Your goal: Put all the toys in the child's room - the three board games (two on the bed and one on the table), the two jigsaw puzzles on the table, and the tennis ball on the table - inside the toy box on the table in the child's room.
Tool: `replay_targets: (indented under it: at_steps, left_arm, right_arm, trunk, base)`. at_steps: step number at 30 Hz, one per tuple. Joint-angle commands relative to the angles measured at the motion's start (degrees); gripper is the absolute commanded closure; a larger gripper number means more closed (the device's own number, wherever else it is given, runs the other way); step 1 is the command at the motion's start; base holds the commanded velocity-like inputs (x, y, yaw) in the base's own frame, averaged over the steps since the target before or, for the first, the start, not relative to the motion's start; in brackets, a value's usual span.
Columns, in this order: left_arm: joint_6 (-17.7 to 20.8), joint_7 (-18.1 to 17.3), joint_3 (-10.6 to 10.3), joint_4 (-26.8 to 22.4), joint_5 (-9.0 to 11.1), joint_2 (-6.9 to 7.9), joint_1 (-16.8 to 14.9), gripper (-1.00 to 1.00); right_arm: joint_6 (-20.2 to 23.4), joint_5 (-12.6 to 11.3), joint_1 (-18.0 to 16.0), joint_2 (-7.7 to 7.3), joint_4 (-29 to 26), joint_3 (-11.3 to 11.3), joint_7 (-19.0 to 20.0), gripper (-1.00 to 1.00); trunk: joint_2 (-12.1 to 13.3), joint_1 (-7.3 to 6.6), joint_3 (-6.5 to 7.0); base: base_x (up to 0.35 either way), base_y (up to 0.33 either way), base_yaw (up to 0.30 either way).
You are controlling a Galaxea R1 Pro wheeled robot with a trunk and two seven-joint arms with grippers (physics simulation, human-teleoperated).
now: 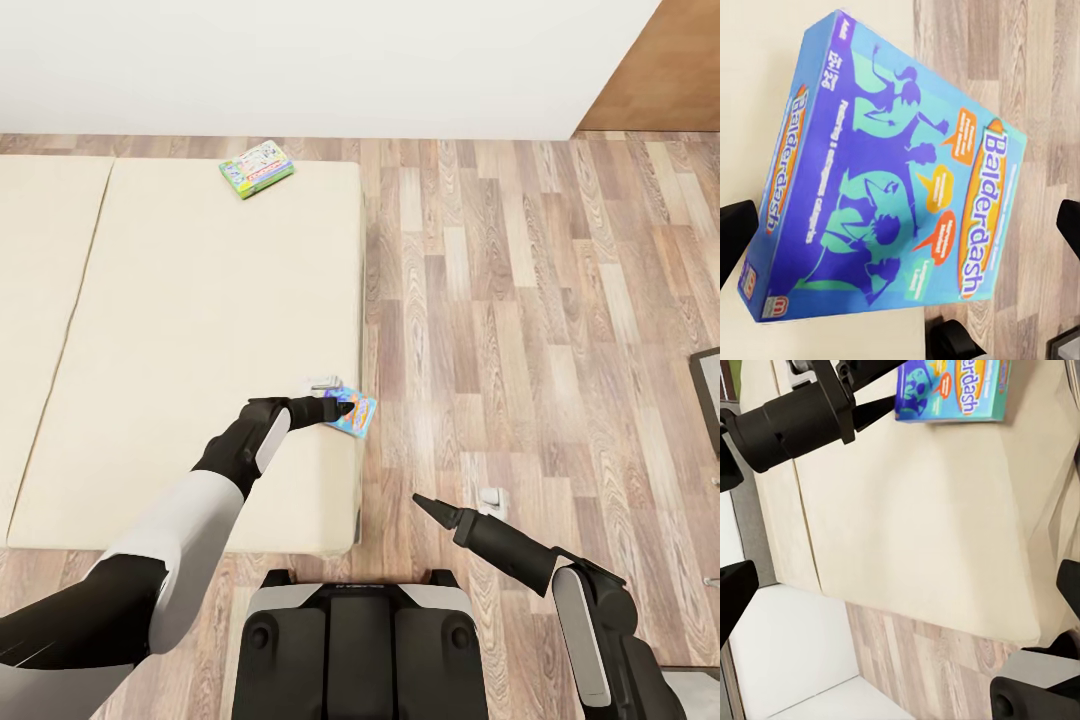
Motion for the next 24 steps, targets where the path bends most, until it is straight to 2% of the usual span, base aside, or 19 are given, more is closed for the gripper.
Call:
replay_targets:
  at_steps: [1,24]
  left_arm:
    - [0.36,0.17,-0.11,-0.06,0.59,0.03,-0.01,-1.00]
    - [-0.61,0.24,-0.06,-0.06,0.45,0.17,0.08,-1.00]
  right_arm:
    - [0.29,0.02,-0.03,0.07,-0.02,-0.13,0.22,-1.00]
    - [0.12,0.02,-0.02,0.09,0.01,-0.01,0.29,-1.00]
  trunk:
    - [-0.06,0.02,-0.04]
    - [-0.06,0.02,-0.04]
  base:
    - [0.000,0.000,0.000]
    - [0.000,0.000,0.000]
